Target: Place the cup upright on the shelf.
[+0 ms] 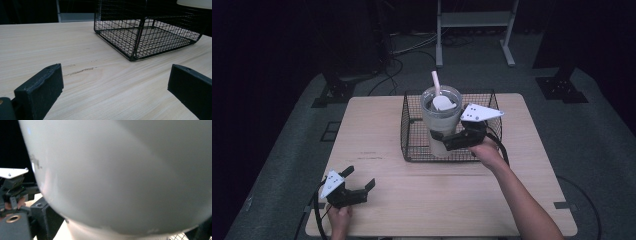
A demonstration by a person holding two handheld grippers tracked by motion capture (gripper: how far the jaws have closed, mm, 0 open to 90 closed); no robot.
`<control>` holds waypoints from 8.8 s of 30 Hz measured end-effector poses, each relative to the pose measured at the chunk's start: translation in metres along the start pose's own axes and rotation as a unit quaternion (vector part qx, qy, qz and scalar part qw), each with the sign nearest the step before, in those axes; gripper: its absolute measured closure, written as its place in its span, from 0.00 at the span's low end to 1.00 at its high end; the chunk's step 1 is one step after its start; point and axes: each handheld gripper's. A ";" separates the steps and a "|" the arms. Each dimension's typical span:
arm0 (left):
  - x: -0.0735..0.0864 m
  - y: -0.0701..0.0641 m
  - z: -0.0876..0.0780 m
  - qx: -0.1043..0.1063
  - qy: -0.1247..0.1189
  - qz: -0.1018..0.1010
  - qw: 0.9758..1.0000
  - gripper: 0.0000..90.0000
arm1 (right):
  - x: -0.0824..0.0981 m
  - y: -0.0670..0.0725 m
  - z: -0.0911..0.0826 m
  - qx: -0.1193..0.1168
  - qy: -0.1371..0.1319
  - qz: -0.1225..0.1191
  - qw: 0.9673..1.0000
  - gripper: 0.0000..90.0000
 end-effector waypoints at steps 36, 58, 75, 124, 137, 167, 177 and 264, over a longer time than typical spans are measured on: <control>0.000 0.001 -0.001 0.002 0.000 0.000 1.000 0.00 | 0.009 -0.061 0.084 -0.009 0.007 0.043 0.999 0.09; -0.001 0.002 -0.001 0.004 0.000 -0.001 1.000 0.00 | 0.051 -0.072 0.117 -0.025 0.046 0.059 0.997 0.09; 0.000 0.002 -0.001 0.006 -0.002 -0.004 1.000 0.00 | 0.071 -0.073 0.132 -0.039 0.083 0.063 0.994 0.09; 0.000 0.003 -0.002 0.006 -0.004 -0.009 1.000 0.00 | 0.093 -0.074 0.118 -0.057 0.103 0.031 0.993 0.08; 0.000 0.002 -0.001 0.003 0.000 -0.004 1.000 0.00 | 0.094 -0.074 0.109 -0.061 0.111 0.033 0.991 0.09; 0.000 0.002 -0.002 0.009 -0.006 -0.008 1.000 0.00 | 0.091 -0.071 0.101 -0.048 0.126 0.022 0.991 0.09; 0.000 0.002 -0.002 0.008 -0.005 -0.005 1.000 0.00 | 0.089 -0.072 0.094 -0.043 0.129 0.020 0.991 0.09; 0.000 -0.001 -0.001 0.003 0.005 0.004 1.000 0.00 | 0.057 -0.042 -0.047 -0.013 0.155 0.005 0.988 0.09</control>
Point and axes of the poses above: each handheld gripper's, and its own axes: z roughly forward along the jaws, x roughly out of its underside, y roughly to its left, and after that the axes turned 14 degrees about -z, right-handed
